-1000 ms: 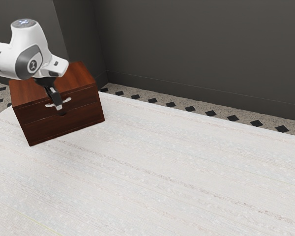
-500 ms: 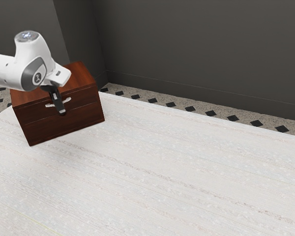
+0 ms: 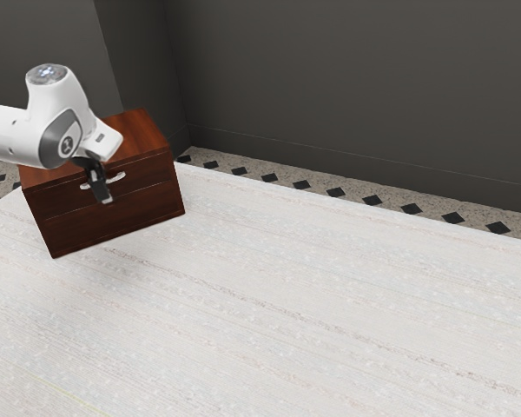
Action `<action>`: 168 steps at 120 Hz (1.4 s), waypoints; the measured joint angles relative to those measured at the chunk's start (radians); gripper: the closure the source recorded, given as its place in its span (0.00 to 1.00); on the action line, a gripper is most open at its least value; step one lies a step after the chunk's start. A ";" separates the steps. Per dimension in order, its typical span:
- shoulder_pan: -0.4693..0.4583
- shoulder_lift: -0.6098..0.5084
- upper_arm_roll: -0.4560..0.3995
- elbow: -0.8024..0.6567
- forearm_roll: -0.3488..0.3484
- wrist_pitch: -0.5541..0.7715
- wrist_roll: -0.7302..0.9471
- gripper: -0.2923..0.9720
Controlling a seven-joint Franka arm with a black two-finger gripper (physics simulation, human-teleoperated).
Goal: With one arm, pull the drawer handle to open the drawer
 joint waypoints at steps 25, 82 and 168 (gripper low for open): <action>0.002 0.034 0.001 0.035 0.000 0.018 0.026 0.23; 0.013 0.099 -0.001 0.063 -0.005 0.027 0.060 0.23; 0.023 0.142 -0.001 0.091 -0.019 0.031 0.071 0.32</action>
